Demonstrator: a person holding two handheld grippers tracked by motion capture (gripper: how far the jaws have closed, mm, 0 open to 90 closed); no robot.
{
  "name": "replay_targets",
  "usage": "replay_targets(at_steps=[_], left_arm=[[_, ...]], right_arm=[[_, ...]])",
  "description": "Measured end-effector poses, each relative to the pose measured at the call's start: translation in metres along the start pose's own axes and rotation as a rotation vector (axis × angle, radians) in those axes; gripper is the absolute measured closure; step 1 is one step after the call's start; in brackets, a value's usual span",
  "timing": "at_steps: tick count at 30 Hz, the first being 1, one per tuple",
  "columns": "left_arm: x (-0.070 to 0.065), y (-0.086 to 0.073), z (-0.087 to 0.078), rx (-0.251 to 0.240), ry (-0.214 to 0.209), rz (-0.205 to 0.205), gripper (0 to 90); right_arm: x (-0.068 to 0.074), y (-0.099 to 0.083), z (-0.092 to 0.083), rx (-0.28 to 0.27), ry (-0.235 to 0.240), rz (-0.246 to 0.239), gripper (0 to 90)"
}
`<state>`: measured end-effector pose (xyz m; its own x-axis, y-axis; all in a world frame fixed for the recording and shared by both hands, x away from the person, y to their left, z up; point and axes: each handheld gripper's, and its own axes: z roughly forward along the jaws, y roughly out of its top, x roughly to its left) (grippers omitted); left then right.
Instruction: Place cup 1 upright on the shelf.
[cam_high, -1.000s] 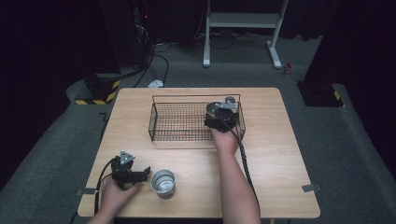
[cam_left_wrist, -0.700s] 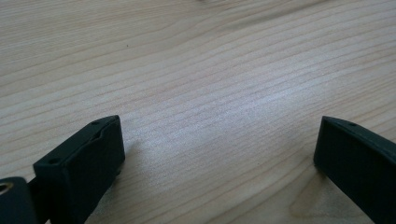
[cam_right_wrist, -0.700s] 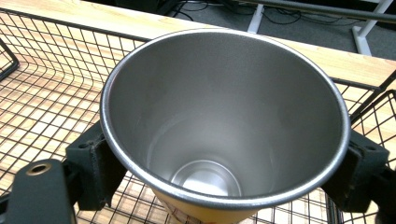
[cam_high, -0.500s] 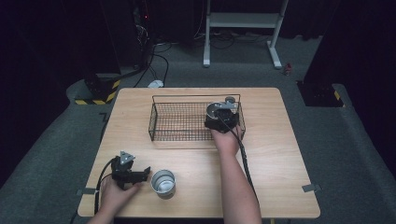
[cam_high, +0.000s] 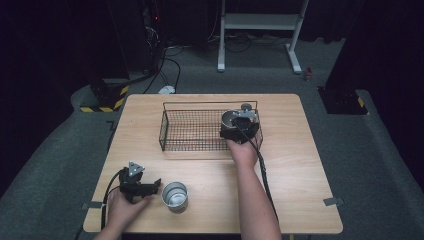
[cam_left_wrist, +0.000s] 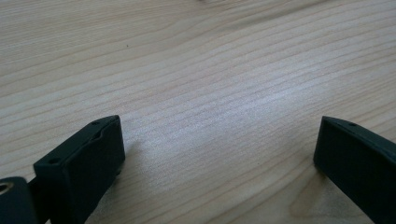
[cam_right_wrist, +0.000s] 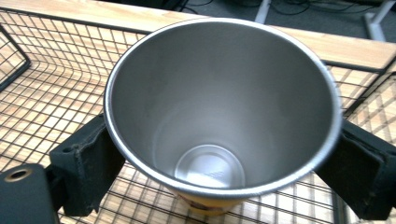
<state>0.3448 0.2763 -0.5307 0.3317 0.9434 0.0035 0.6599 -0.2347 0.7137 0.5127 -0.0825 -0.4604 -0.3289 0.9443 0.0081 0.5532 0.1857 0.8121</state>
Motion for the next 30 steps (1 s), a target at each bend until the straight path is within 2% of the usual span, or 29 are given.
replay_targets(at_steps=[5, 14, 26, 30], left_arm=[[0.0, 0.0, 0.0, 0.0, 0.0, 0.0, 2.3], [0.0, 0.0, 0.0, 0.0, 0.0, 0.0, 2.3], [0.0, 0.0, 0.0, 0.001, 0.002, 0.005, 2.3], [0.0, 0.0, 0.0, 0.003, 0.001, -0.002, 2.3]], right_arm=[[-0.002, -0.002, -0.01, -0.007, 0.012, 0.01, 7.3], [-0.001, -0.006, -0.026, -0.039, 0.005, -0.007, 7.3], [-0.014, -0.019, -0.051, -0.079, 0.034, 0.004, 7.4], [-0.016, -0.025, -0.061, -0.094, 0.035, -0.01, 7.5]])
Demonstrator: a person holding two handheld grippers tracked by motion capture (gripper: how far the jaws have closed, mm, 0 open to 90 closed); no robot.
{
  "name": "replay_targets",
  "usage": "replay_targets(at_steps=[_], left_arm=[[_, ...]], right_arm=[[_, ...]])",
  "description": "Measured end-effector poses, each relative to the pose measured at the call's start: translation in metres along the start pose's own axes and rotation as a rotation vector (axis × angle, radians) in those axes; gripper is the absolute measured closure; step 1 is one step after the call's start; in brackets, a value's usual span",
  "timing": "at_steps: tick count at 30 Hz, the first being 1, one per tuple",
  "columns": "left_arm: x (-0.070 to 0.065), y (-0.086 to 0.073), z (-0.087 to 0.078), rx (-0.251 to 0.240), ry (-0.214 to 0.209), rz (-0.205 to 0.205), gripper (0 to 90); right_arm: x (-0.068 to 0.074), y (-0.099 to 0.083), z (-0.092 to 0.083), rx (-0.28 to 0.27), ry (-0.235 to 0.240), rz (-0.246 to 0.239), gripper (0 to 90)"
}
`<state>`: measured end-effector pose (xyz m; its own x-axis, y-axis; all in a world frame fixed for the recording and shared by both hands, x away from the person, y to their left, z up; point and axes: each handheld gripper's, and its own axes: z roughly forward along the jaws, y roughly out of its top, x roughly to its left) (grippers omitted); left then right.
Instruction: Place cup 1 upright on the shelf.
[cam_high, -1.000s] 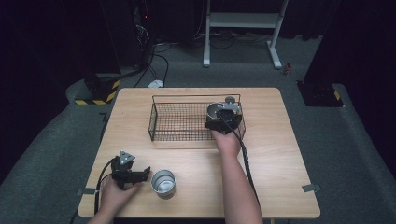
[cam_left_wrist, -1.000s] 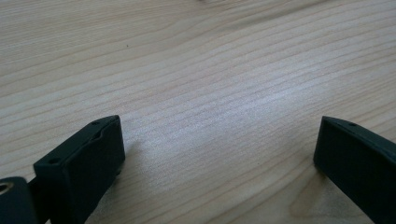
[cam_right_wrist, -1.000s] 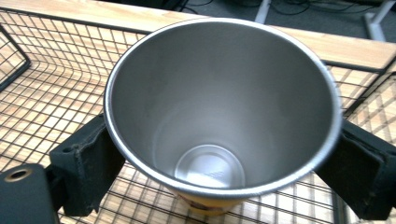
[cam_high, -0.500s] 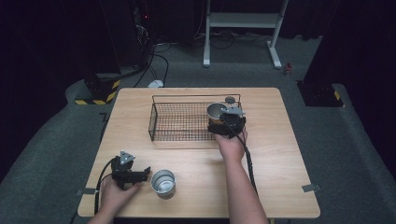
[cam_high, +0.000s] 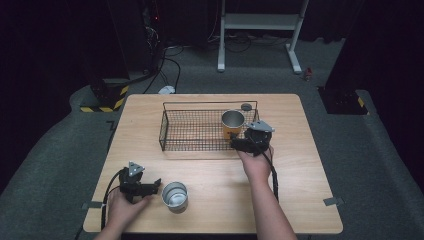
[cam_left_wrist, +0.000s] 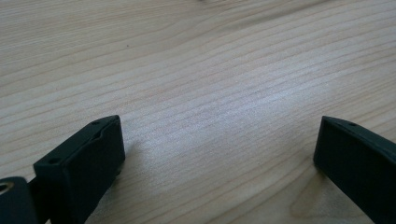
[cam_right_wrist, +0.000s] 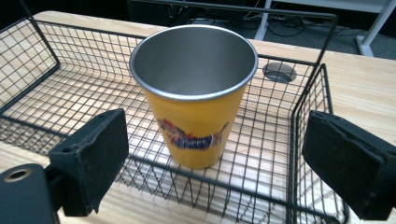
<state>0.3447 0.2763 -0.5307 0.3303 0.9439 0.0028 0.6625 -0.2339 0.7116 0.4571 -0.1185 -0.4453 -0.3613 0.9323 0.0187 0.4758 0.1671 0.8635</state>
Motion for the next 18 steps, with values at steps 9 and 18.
replay_targets(at_steps=[9, 18], left_arm=[[0.0, 0.0, 0.0, 0.0, 0.0, 0.001, 2.3], [0.0, 0.001, 0.001, 0.002, 0.002, 0.0, 2.2]], right_arm=[[-0.003, -0.021, -0.024, -0.007, 0.013, -0.015, 8.3], [-0.008, -0.051, -0.049, 0.036, 0.0, -0.025, 8.4]])
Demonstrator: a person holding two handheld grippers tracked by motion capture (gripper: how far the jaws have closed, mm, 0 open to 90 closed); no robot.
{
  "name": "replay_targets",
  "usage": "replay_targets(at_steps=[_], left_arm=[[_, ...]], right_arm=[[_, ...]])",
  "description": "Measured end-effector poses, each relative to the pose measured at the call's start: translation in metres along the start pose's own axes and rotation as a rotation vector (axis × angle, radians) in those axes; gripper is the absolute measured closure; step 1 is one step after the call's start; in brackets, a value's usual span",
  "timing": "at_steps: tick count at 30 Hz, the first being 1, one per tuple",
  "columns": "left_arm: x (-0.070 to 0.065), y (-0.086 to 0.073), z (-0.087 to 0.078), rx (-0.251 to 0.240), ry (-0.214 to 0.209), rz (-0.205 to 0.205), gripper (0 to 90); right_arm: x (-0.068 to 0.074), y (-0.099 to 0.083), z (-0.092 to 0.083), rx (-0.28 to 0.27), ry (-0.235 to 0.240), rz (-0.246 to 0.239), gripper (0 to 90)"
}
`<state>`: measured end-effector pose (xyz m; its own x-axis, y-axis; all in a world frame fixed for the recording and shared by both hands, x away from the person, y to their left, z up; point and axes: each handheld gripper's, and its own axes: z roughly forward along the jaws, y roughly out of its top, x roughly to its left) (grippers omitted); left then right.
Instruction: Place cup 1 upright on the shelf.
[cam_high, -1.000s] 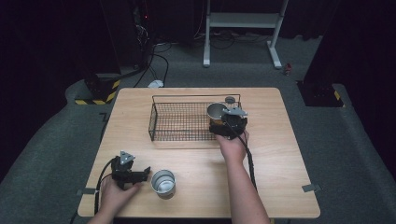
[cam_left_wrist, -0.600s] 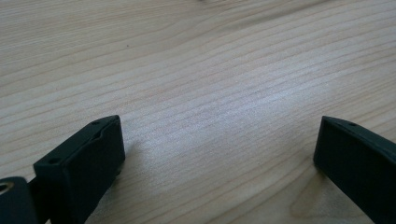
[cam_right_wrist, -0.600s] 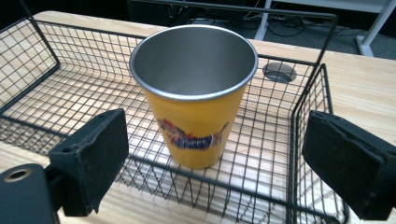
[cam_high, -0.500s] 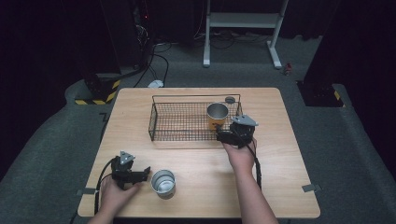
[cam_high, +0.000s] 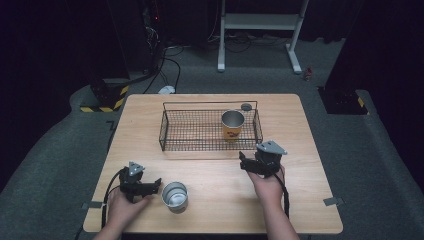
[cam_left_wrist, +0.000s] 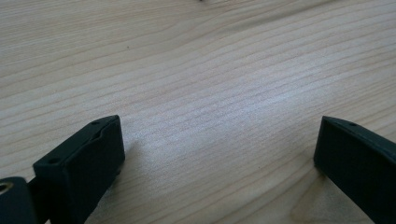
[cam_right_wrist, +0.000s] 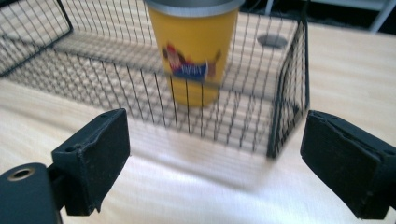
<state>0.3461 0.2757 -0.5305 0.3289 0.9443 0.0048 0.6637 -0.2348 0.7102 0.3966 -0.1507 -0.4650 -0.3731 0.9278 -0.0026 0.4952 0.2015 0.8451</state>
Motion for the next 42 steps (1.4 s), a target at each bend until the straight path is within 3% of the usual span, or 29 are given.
replay_targets(at_steps=[7, 15, 22, 37, 40, 42], left_arm=[[0.0, 0.001, 0.001, 0.0, 0.007, -0.001, 2.0], [-0.003, 0.002, 0.002, -0.002, 0.023, -0.018, 1.9], [-0.003, 0.002, 0.002, -0.002, 0.024, -0.019, 1.8], [-0.006, 0.003, 0.003, -0.003, 0.033, -0.036, 1.7], [-0.006, 0.003, 0.003, -0.006, 0.037, -0.022, 1.8], [-0.007, 0.002, 0.001, -0.022, 0.056, 0.012, 2.1]], right_arm=[[-0.011, -0.043, -0.013, 0.112, -0.043, 0.019, 8.4], [-0.021, -0.081, -0.02, 0.192, -0.076, 0.029, 8.7], [-0.019, -0.083, -0.02, 0.239, -0.075, 0.036, 9.4], [-0.016, -0.084, -0.019, 0.228, -0.08, 0.05, 9.3], [-0.016, -0.084, -0.019, 0.228, -0.08, 0.047, 9.3], [-0.016, -0.084, -0.019, 0.229, -0.083, 0.052, 9.3]])
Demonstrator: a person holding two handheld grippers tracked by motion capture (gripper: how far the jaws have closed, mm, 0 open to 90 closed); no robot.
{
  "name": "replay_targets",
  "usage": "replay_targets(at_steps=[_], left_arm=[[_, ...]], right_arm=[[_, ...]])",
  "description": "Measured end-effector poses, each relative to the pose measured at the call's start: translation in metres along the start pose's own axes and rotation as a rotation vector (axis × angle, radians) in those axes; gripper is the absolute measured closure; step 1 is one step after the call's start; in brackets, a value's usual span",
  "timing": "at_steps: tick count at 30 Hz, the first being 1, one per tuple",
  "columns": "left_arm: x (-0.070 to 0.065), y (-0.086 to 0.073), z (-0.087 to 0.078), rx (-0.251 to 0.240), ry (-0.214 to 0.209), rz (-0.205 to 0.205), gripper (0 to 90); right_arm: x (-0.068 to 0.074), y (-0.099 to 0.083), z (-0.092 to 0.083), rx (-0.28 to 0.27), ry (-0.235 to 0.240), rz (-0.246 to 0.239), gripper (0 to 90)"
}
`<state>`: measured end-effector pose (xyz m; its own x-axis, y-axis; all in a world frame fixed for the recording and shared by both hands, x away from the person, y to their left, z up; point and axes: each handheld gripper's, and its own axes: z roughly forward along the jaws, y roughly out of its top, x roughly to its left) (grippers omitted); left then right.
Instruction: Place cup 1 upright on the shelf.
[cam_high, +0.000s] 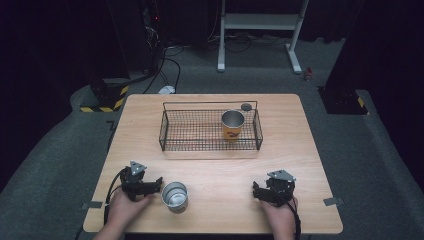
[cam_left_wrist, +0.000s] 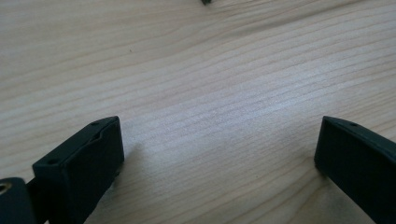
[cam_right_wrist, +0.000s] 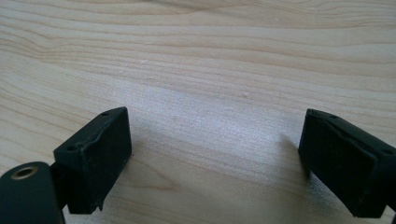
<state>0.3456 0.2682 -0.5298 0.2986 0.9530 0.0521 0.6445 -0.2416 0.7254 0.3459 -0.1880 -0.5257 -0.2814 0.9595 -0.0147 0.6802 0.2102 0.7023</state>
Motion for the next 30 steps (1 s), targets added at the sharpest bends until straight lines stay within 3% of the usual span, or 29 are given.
replay_targets(at_steps=[3, 9, 13, 21, 24, 26, 30], left_arm=[[0.001, -0.002, -0.004, -0.02, 0.027, 0.075, 5.5], [0.011, -0.001, -0.003, 0.006, 0.043, -0.005, 6.6], [0.02, -0.003, -0.006, 0.056, -0.016, -0.045, 6.7], [0.028, -0.002, -0.013, 0.081, -0.056, 0.001, 12.5], [0.03, -0.002, -0.019, 0.051, -0.116, 0.014, 5.9], [0.031, 0.0, -0.026, 0.016, -0.146, -0.003, 5.5], [0.028, 0.003, -0.039, -0.047, -0.216, 0.003, 4.7]], right_arm=[[0.0, 0.001, 0.0, 0.001, -0.002, -0.005, 9.3], [0.0, 0.001, 0.0, -0.002, -0.005, -0.002, 9.8], [0.0, 0.001, 0.001, -0.003, -0.005, -0.004, 9.8], [-0.001, -0.001, -0.001, -0.001, -0.005, 0.005, 10.2], [-0.001, -0.001, -0.001, -0.001, -0.004, 0.001, 10.1], [-0.002, -0.001, -0.001, -0.001, -0.001, -0.002, 9.8], [-0.002, -0.001, -0.001, -0.001, 0.002, -0.001, 9.9]])
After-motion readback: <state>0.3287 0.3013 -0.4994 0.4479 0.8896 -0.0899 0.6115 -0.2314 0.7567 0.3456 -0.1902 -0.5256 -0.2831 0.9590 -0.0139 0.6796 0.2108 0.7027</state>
